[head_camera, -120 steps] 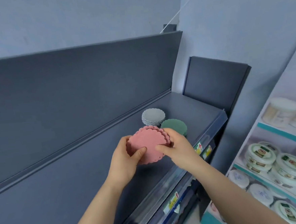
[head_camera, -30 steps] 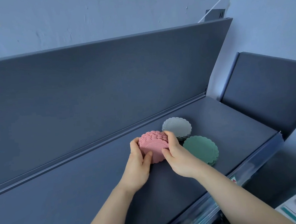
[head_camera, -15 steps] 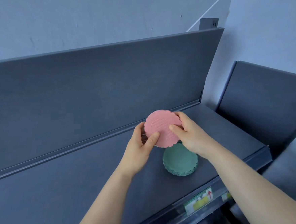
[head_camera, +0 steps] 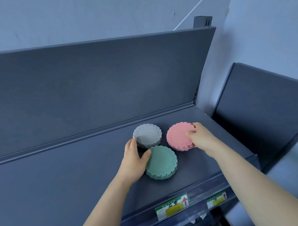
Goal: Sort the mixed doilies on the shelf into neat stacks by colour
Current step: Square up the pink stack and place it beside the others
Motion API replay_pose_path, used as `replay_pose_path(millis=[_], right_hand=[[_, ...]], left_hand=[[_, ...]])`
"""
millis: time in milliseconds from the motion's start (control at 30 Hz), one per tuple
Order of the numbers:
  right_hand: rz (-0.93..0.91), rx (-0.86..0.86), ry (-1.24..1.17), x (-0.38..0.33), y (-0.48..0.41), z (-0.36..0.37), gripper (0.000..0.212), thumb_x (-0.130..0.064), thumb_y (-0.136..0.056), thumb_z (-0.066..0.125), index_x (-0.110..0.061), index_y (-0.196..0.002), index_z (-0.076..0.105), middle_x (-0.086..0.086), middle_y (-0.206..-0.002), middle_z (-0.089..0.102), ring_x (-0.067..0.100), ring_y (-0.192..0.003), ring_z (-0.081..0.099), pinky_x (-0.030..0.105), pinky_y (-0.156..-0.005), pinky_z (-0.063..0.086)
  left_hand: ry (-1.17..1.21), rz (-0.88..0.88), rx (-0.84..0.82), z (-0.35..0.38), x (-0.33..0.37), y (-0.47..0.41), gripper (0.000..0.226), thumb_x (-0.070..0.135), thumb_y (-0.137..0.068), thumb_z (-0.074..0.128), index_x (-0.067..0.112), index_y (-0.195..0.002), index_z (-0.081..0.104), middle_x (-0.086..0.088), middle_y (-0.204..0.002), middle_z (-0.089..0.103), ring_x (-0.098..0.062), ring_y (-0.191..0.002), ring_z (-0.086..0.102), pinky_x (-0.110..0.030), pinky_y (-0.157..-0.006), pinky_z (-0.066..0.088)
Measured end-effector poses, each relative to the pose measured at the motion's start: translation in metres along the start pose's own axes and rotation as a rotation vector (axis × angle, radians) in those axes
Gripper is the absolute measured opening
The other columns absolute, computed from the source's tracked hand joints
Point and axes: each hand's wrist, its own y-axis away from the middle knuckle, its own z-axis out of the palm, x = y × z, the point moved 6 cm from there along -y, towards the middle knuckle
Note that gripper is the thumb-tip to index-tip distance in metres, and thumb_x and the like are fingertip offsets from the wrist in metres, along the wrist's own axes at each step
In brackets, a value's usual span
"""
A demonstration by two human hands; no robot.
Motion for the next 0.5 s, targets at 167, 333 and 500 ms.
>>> replay_pose_path(millis=[167,333,500], right_hand=[[-0.053,-0.029,0.128,-0.003,-0.008,0.003,0.032,-0.012,-0.094,0.04,-0.01,-0.125,0.047,0.008,-0.118,0.057,0.023,-0.102,0.053,0.032,-0.083,0.043],[-0.092,-0.036,0.204,-0.005,-0.013,0.007,0.039,-0.013,-0.096,0.04,-0.011,-0.135,0.043,0.011,-0.131,0.05,0.025,-0.104,0.054,0.03,-0.08,0.041],[-0.103,0.028,0.246,-0.006,-0.015,0.008,0.049,-0.013,-0.096,0.042,-0.011,-0.144,0.033,0.012,-0.145,0.04,0.029,-0.123,0.048,0.032,-0.092,0.04]], left_hand=[[-0.015,-0.012,0.039,0.002,-0.006,-0.002,0.066,0.029,-0.092,0.056,0.017,-0.147,0.022,0.002,-0.148,0.03,-0.011,-0.134,0.033,-0.019,-0.104,0.025],[0.003,-0.016,0.052,0.002,-0.009,-0.004,0.066,0.029,-0.091,0.058,0.018,-0.146,0.025,0.001,-0.147,0.032,-0.013,-0.134,0.036,-0.031,-0.112,0.031],[0.014,-0.014,0.054,0.002,-0.009,-0.005,0.064,0.028,-0.09,0.059,0.019,-0.145,0.027,0.001,-0.144,0.033,-0.013,-0.132,0.038,-0.033,-0.112,0.032]])
